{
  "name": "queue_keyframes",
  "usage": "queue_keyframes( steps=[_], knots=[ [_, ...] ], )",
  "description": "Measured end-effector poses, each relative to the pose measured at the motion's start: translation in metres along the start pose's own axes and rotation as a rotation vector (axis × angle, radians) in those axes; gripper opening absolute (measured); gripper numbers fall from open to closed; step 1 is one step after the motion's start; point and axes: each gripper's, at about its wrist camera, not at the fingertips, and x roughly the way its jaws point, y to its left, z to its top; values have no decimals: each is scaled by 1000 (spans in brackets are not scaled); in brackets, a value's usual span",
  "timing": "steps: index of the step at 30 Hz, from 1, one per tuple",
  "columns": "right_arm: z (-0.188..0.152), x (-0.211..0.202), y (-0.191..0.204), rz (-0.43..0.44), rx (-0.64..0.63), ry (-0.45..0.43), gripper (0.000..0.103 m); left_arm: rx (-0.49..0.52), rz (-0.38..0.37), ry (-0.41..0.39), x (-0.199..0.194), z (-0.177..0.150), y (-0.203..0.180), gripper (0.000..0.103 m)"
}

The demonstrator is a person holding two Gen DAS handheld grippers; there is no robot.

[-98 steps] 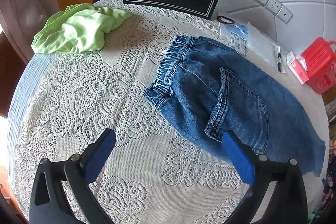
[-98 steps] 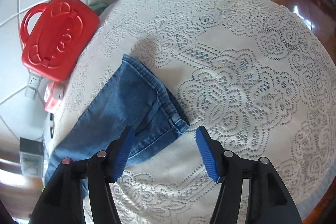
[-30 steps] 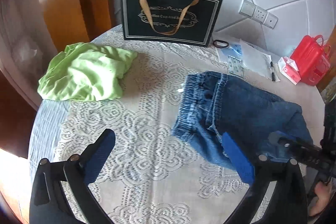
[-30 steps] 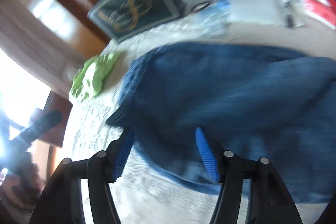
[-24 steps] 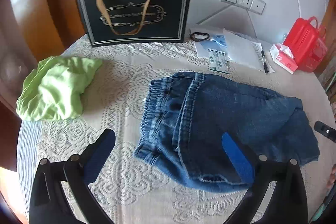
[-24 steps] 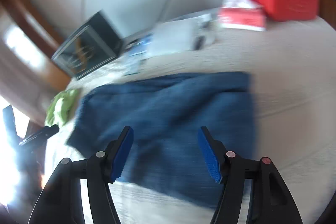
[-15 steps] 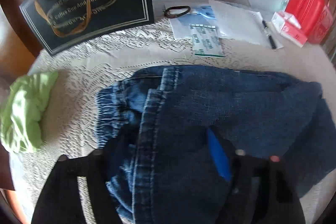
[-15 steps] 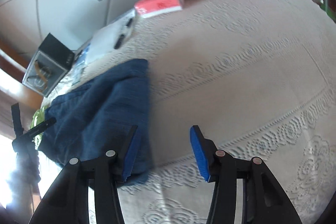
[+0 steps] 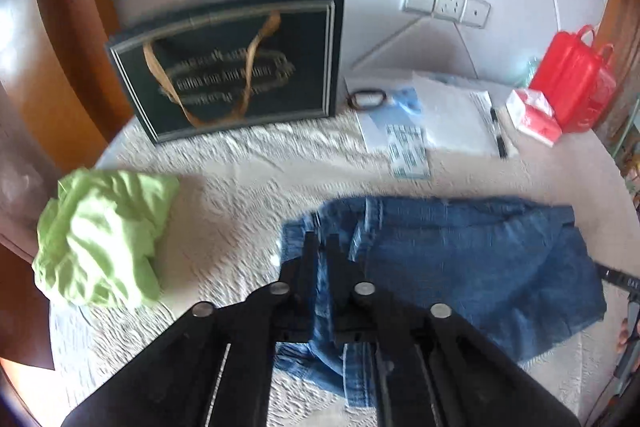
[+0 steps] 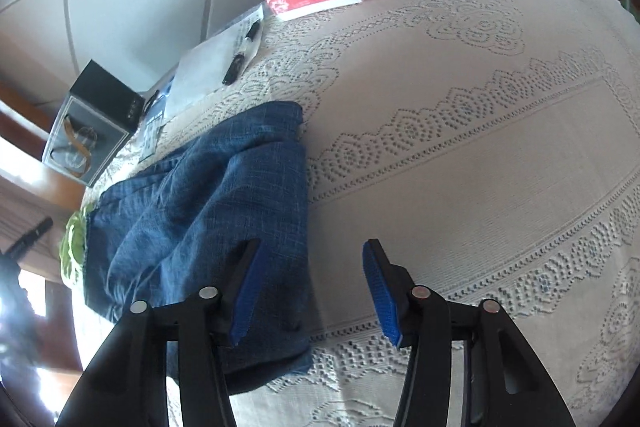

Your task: Fold clothes

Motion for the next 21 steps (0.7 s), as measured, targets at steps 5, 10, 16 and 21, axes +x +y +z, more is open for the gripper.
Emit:
queue_keyframes(
  steps=[5,10,16,21],
  knots=[
    [-3,-21,-2,-10,-5,-17,60,-12,-23,24,8,-29,-13,92],
    [-5,-38,29,61,-122,-85,58,7,-44,16,10,-47,-31,88],
    [-24,14,53,22,-326,105,12,65,87,150,60,-73,-34,86],
    [-22,16,42,-21,-357,204,2,-22,89,85,28,-68,-26,89]
  ],
)
